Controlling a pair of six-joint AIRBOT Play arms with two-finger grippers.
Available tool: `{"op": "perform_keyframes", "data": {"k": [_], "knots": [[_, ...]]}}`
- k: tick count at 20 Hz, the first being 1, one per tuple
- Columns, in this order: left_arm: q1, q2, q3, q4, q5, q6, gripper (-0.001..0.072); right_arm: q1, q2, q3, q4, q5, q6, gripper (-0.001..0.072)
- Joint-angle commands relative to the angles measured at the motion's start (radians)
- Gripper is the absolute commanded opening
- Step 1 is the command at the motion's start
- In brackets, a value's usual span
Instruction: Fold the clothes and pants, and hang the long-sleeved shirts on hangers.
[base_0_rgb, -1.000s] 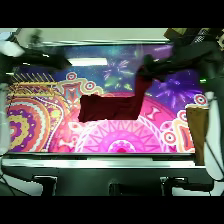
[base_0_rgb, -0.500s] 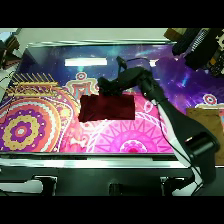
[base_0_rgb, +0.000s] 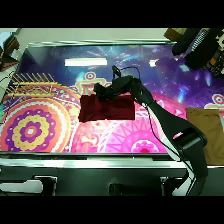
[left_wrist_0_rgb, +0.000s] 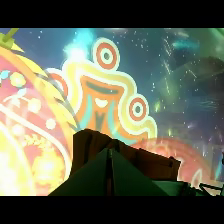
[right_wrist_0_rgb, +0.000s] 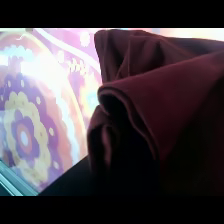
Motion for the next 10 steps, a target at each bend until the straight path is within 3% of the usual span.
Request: {"op": "perform_keyframes", "data": {"k": [1, 5, 8, 10], "knots": [[0.001, 0.001, -0.005, 0.000, -0.004, 0.002, 0.0014, 0.008, -0.008, 0.001, 0.023, 0.055, 0.021, 0.0216], [0.001, 0.001, -0.005, 0.000, -0.005, 0.002, 0.0014, 0.038, 0.015, 0.005, 0.095, 0.070, -0.014, 0.0568], [0.001, 0.001, -0.005, 0.000, -0.005, 0.002, 0.0014, -0.019, 0.100, 0.013, 0.082, 0.067, -0.043, 0.0595], [0.001, 0.001, -0.005, 0.000, -0.005, 0.003, 0.0014, -0.137, 0.164, 0.013, 0.044, -0.029, -0.079, 0.0594]]}}
